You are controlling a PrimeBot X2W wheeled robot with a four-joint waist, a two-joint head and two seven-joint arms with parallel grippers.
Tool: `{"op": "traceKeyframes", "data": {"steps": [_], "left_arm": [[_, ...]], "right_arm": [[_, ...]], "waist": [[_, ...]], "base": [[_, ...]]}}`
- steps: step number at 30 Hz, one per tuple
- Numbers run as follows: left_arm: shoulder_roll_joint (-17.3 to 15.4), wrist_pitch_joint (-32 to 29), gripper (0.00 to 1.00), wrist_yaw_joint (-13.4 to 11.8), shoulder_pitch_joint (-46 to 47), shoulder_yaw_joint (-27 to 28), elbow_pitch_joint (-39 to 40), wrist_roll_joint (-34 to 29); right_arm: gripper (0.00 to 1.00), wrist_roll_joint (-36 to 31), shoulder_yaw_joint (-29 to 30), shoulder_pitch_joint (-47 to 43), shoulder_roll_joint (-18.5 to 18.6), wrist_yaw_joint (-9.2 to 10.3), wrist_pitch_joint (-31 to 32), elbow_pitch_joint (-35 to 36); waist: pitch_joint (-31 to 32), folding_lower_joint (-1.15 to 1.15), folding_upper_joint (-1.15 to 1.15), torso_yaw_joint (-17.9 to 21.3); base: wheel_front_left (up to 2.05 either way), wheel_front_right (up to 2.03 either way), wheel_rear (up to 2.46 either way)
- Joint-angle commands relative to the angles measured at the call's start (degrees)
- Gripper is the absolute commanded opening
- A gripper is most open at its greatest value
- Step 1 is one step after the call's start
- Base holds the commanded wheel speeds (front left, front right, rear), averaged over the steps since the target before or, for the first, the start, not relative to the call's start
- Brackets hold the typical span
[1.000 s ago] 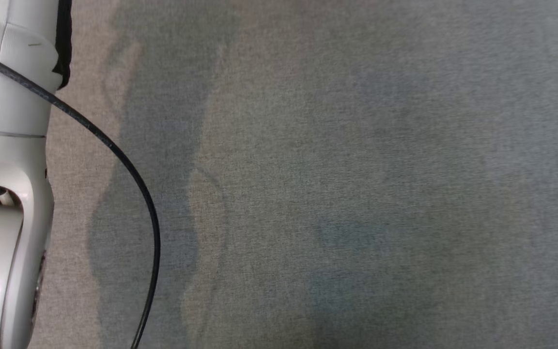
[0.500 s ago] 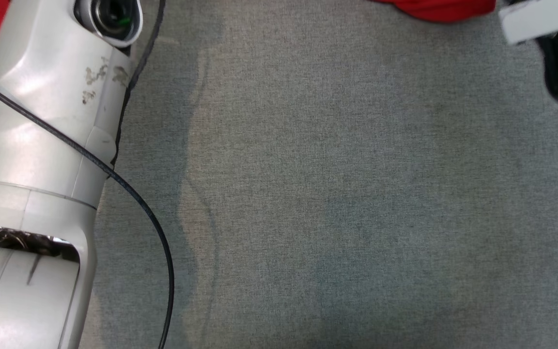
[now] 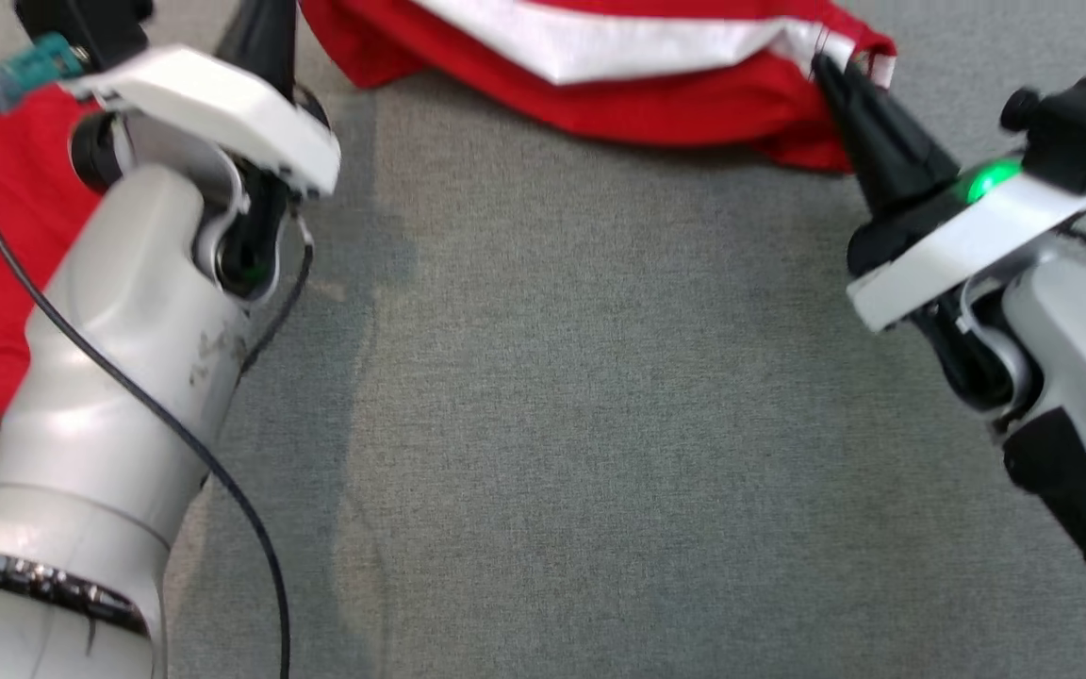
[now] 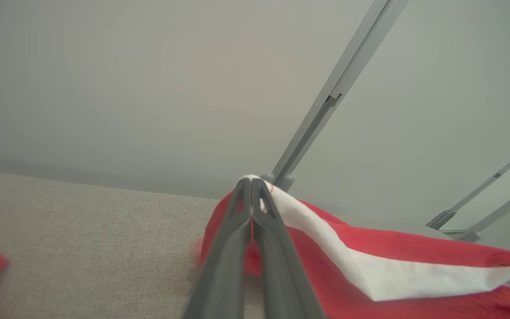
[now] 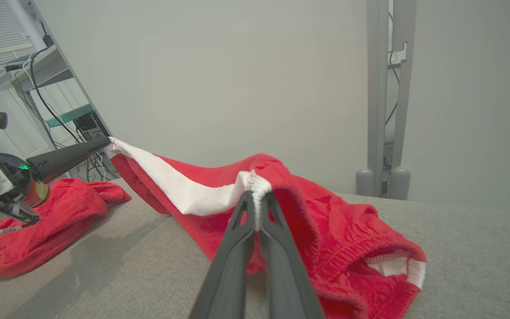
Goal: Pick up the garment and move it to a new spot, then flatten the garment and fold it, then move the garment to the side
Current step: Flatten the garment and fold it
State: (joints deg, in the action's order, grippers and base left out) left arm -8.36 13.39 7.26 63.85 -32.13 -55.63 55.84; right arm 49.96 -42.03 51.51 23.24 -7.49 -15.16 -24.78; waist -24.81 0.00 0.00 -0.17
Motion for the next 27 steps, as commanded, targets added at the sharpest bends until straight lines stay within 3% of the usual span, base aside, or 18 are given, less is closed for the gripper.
{"op": "traceKeyframes", "data": {"steps": [1,15,27], "left_arm": [[-0.8,-0.3,0.0,0.3,-2.1,-1.7,0.4,-0.8],[-6.6,0.4,0.0,0.2,-14.9,-14.7,1.2,-2.8],[-8.7,-2.1,0.0,0.2,-20.8,-23.9,-0.7,-4.7]], "right_arm": [[0.0,1.0,-1.3,-1.9,0.2,0.0,-0.1,-0.5],[0.0,7.6,-18.6,-7.4,3.2,0.0,-0.1,-3.0],[0.0,9.8,-30.5,-9.9,6.1,0.0,-0.1,-4.3]], "waist": [[2.8,0.0,0.0,0.0],[11.4,0.0,0.0,-0.5],[16.4,0.0,0.0,-1.2]], "base": [[0.0,0.0,0.0],[0.0,0.0,0.0],[0.0,0.0,0.0]]}}
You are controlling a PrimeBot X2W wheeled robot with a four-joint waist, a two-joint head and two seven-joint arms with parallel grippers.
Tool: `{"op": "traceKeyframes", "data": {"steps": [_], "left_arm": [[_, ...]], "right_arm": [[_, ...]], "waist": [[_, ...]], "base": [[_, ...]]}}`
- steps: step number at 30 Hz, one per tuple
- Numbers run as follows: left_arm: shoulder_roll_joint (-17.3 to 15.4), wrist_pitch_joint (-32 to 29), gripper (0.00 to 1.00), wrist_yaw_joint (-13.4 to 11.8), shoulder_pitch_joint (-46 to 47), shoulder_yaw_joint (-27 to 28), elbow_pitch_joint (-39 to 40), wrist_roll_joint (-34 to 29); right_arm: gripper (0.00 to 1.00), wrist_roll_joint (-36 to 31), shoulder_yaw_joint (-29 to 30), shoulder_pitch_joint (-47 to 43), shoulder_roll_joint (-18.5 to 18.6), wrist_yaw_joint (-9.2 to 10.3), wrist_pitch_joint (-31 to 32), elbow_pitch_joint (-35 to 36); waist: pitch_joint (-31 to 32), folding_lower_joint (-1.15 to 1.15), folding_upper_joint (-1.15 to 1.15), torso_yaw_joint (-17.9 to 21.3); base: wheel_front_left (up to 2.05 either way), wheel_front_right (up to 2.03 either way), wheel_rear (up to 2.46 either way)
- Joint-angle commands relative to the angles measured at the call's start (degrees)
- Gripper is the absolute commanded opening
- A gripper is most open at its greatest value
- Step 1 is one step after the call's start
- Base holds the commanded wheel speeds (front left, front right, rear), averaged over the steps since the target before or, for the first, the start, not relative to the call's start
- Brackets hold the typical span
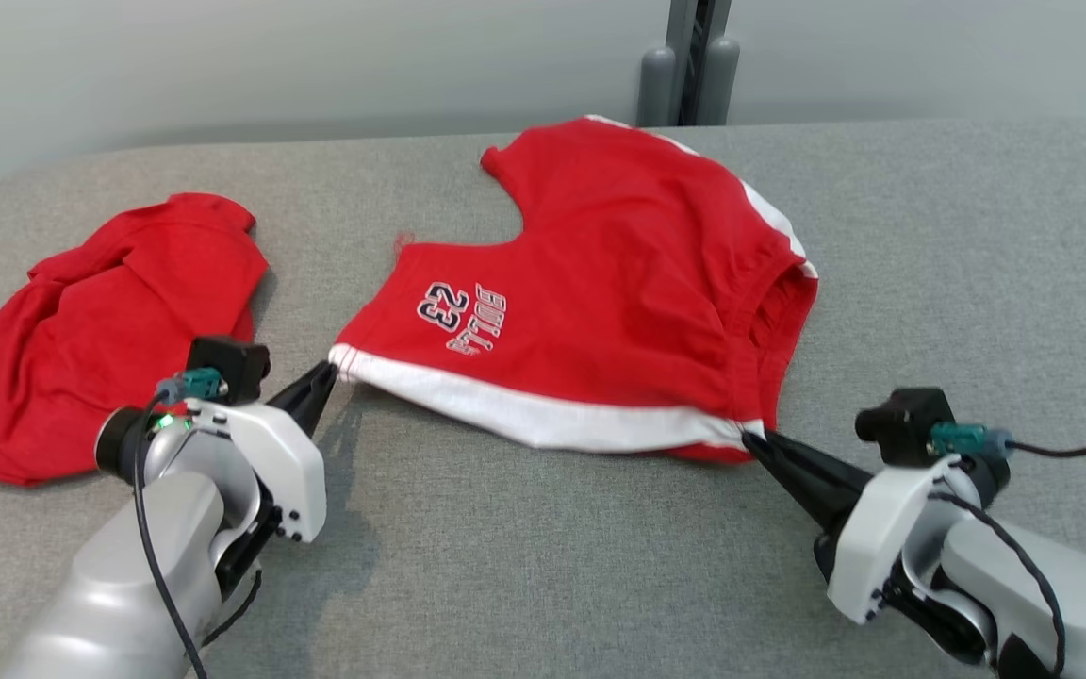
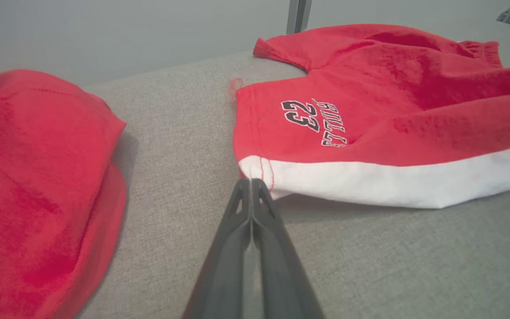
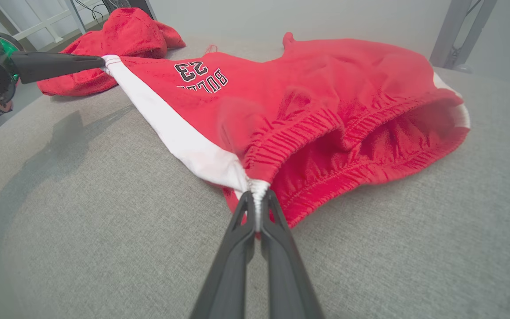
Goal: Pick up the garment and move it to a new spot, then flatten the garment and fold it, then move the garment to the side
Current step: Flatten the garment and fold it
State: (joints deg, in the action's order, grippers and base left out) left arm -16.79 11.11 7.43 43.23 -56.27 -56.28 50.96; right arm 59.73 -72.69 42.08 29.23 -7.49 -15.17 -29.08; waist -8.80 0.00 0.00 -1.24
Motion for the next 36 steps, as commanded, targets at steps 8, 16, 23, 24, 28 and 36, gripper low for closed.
{"op": "traceKeyframes", "data": {"steps": [8,16,23,24,28,36], "left_arm": [[-1.9,0.0,0.0,0.0,-4.4,-2.1,0.2,2.6],[-3.1,0.1,0.0,0.0,-8.6,-4.5,1.1,3.8],[-5.2,0.5,0.0,0.0,-13.3,-5.8,3.5,4.8],[-5.6,0.6,0.0,0.0,-14.0,-6.0,3.9,4.9],[-6.2,1.1,0.0,0.0,-16.6,-6.2,6.7,5.7],[-8.6,0.6,0.0,-1.6,-19.9,-6.4,13.1,6.4]], "right_arm": [[0.0,-0.3,-0.8,-7.1,1.5,0.0,0.8,-0.6],[0.0,2.4,-0.9,-13.4,2.9,0.0,5.1,3.4],[0.0,5.1,-0.9,-17.7,5.6,0.0,9.3,8.8],[0.0,5.6,-0.9,-18.4,6.0,0.0,9.9,9.3],[0.0,6.8,-0.9,-20.2,7.1,0.0,9.9,11.5],[0.0,6.7,-0.9,-22.9,8.6,0.0,10.1,15.9]], "waist": [[3.9,0.0,0.0,-0.5],[7.3,0.0,0.0,-0.5],[9.7,0.0,0.0,-0.5],[10.0,0.0,0.0,-0.6],[11.0,0.0,0.0,-1.2],[11.9,0.0,0.0,-1.4]], "base": [[0.0,0.0,0.0],[0.0,0.0,0.0],[0.0,0.0,0.0],[0.0,0.0,0.0],[0.0,0.0,0.0],[0.0,0.0,0.0]]}}
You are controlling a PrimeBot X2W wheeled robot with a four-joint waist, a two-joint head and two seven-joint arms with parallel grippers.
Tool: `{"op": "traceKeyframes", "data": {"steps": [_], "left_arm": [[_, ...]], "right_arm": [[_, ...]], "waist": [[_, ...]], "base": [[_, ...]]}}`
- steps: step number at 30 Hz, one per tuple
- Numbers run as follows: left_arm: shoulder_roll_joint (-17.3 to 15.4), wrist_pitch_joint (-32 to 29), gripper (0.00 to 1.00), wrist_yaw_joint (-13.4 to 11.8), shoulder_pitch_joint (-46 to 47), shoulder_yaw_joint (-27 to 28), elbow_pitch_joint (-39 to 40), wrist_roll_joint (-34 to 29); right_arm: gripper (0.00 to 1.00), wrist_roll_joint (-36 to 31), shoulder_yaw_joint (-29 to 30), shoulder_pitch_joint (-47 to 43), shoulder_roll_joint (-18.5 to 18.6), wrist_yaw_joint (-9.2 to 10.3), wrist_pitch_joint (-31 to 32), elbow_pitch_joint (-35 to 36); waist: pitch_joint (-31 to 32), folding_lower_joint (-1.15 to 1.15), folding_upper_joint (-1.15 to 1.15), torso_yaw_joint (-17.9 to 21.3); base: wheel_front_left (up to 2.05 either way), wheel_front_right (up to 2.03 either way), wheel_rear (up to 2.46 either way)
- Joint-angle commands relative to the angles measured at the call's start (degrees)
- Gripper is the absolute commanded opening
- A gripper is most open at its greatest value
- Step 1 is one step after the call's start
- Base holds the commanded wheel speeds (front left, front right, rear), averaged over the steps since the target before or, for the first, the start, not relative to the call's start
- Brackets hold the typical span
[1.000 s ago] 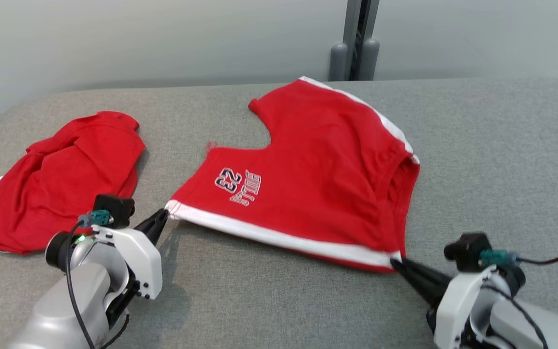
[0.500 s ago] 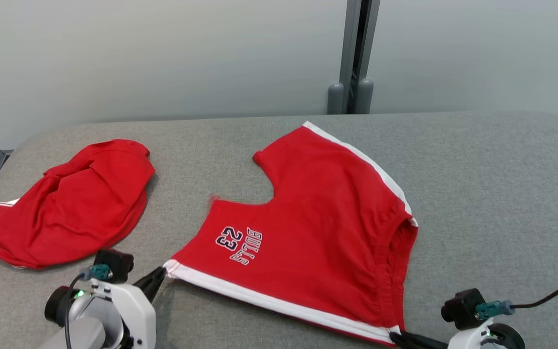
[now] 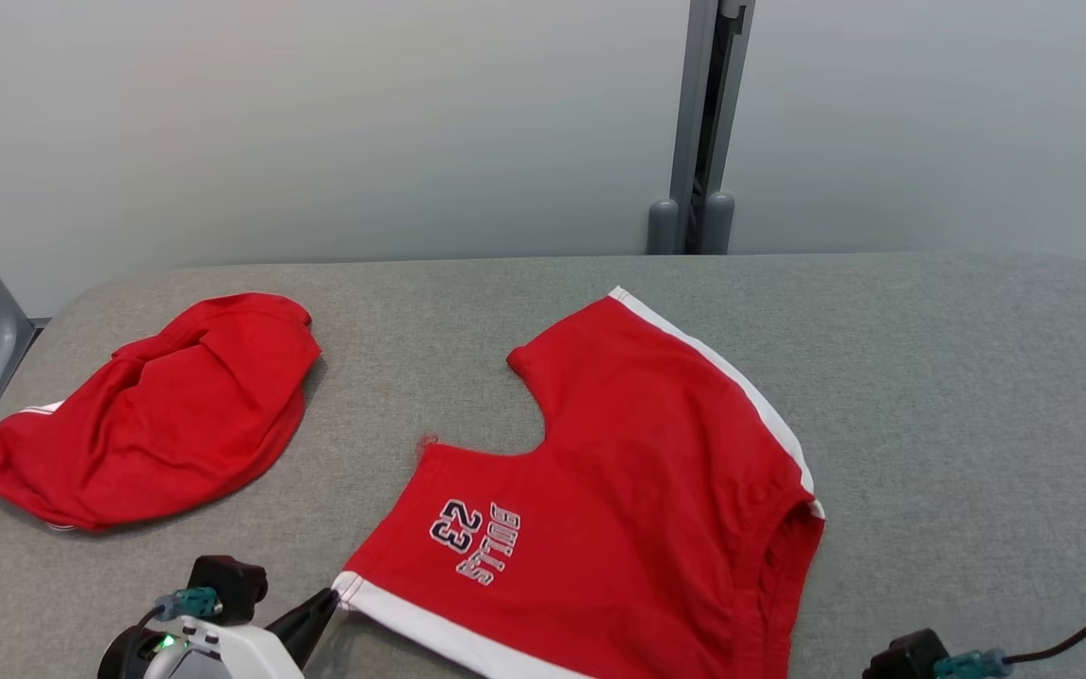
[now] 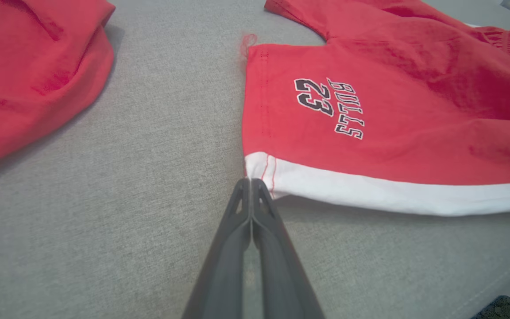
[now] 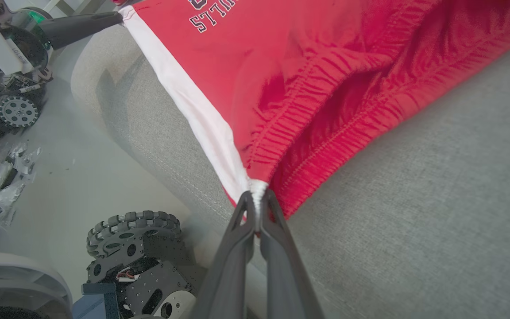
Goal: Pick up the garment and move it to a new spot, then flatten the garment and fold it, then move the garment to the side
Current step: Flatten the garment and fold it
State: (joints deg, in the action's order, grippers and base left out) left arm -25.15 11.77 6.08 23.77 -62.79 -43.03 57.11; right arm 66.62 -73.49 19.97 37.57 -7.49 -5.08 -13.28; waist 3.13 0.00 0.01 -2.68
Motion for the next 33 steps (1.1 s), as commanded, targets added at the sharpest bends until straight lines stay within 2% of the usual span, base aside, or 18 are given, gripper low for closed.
{"op": "traceKeyframes", "data": {"steps": [1,5,12,22,27,33], "left_arm": [[-0.7,-0.2,0.0,-0.6,-0.8,0.2,0.9,0.4],[-3.4,-0.5,0.0,-2.3,-1.6,-0.1,5.2,-0.4],[-6.8,-0.9,0.0,-5.9,0.7,2.4,13.4,0.2],[-10.3,-1.8,0.0,-8.2,7.1,7.3,20.1,1.6],[-11.9,-3.6,0.0,-9.6,12.3,9.8,20.7,2.0],[-12.7,-6.2,0.0,-9.8,20.0,11.0,18.5,0.3]], "right_arm": [[0.0,-0.3,-0.1,-1.2,0.5,0.0,0.4,0.8],[0.0,0.0,-0.1,-1.6,1.3,0.0,1.1,3.0],[0.0,2.7,0.0,1.0,0.8,0.0,-4.1,4.0],[0.0,6.6,0.1,8.6,-0.8,0.0,-10.0,4.6],[0.0,6.2,5.2,11.2,-4.4,0.0,-10.2,4.5],[0.0,3.0,10.8,12.5,-9.4,0.0,-10.2,4.0]], "waist": [[0.1,0.0,-0.01,0.1],[-0.1,0.0,-0.01,0.8],[-1.8,0.0,-0.01,2.9],[-4.8,0.0,-0.01,10.1],[-8.0,0.0,-0.01,14.7],[-12.4,0.0,-0.01,19.8]], "base": [[0.0,0.0,0.0],[0.0,0.0,0.0],[0.0,0.0,0.0],[0.0,0.0,0.0],[0.0,0.0,0.0],[0.0,0.0,0.0]]}}
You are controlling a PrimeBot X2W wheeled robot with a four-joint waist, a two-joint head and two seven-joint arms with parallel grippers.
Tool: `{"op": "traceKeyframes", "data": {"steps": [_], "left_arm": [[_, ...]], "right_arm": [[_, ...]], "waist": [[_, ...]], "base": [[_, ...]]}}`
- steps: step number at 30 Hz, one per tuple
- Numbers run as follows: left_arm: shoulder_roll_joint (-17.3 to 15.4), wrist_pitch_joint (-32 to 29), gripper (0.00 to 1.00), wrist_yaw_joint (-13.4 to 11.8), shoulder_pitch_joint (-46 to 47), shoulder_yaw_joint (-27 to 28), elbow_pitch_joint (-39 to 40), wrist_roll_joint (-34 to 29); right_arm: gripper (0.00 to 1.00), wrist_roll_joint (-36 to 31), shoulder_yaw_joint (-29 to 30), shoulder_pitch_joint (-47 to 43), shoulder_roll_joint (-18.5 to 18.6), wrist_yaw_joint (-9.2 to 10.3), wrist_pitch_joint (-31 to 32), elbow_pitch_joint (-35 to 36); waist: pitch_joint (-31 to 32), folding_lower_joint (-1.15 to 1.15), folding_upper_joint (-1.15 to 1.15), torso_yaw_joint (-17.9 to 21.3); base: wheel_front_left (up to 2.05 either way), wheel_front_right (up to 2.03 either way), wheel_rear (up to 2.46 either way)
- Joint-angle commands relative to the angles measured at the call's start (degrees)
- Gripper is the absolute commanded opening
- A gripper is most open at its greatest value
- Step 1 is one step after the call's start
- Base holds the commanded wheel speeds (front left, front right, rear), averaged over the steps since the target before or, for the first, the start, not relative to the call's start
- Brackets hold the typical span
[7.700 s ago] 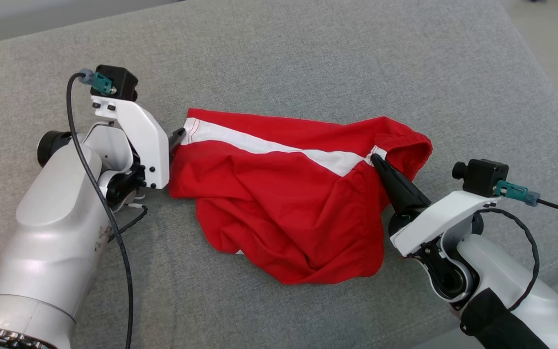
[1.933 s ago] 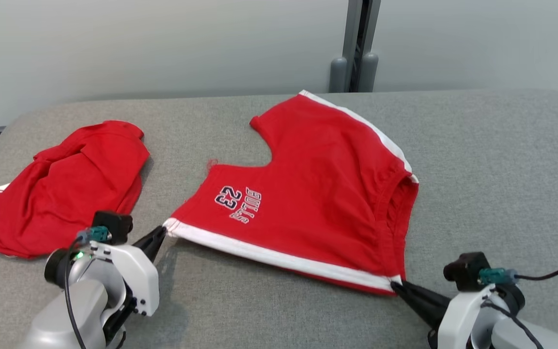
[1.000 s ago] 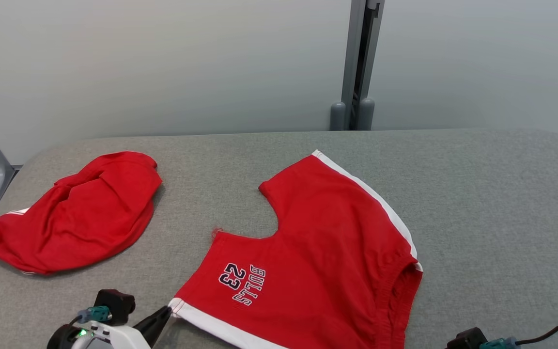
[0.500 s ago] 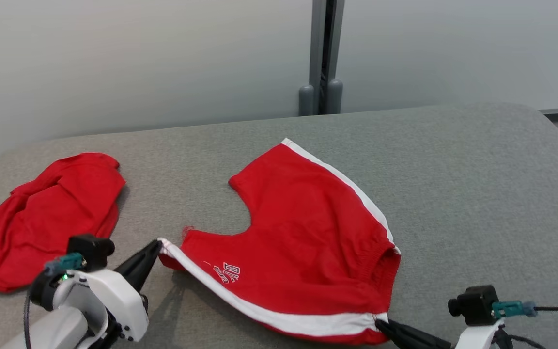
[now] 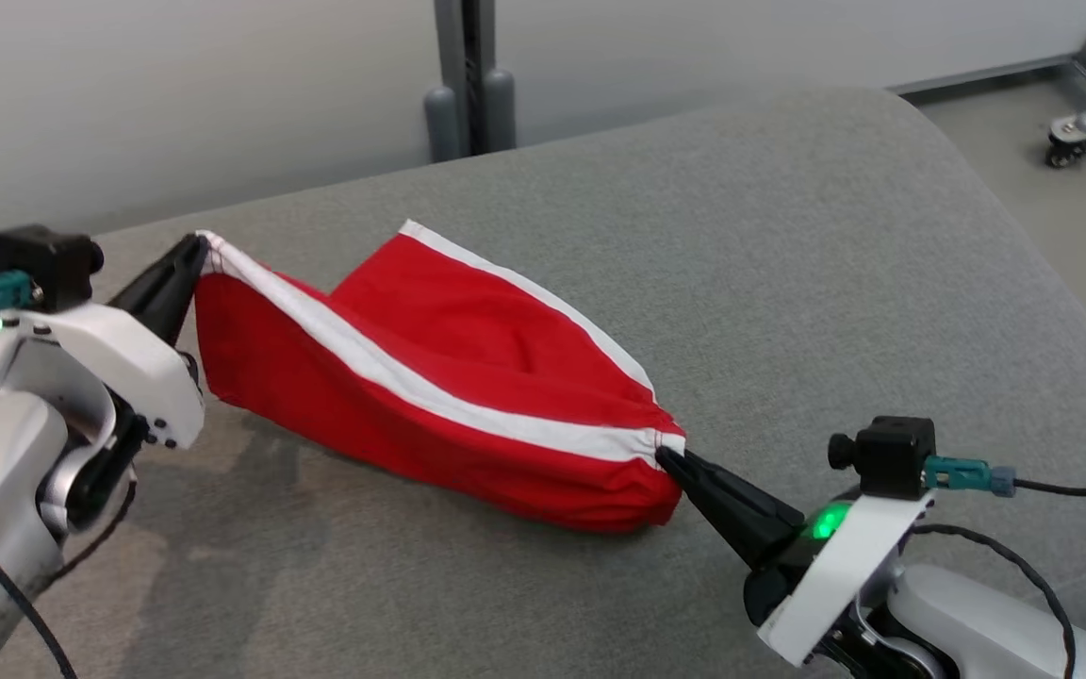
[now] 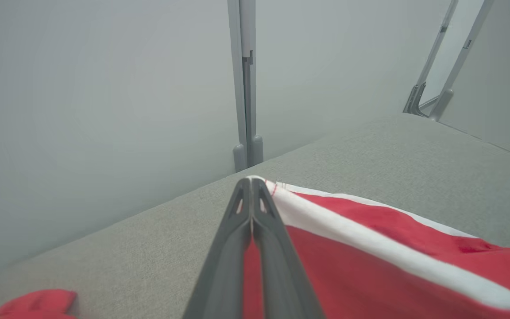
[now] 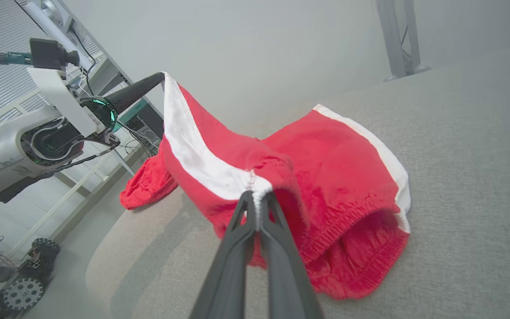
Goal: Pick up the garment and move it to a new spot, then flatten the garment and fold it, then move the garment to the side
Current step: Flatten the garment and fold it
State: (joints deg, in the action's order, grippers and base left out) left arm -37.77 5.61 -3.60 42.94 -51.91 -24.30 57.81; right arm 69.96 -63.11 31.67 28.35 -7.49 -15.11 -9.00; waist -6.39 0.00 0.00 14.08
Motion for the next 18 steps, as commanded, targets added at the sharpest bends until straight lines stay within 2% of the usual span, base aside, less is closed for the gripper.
{"op": "traceKeyframes", "data": {"steps": [1,9,18], "left_arm": [[-0.2,-0.6,0.0,-0.2,2.2,0.1,-0.9,-0.8],[0.8,-6.1,0.0,-0.4,9.4,-2.3,-9.3,-4.4],[3.0,-7.9,0.0,1.5,13.8,-5.4,-18.3,-7.7]], "right_arm": [[0.0,-0.7,1.2,0.9,-1.1,0.0,-0.1,-0.7],[0.0,0.2,4.6,3.3,-10.1,0.0,-0.1,-9.0],[0.0,-1.1,4.9,5.4,-15.8,0.0,-0.1,-11.1]], "waist": [[-3.6,0.0,0.0,3.9],[-7.6,0.0,0.0,10.5],[-10.8,0.0,0.0,14.9]], "base": [[0.0,0.0,0.0],[0.0,0.0,0.0],[0.0,0.0,0.0]]}}
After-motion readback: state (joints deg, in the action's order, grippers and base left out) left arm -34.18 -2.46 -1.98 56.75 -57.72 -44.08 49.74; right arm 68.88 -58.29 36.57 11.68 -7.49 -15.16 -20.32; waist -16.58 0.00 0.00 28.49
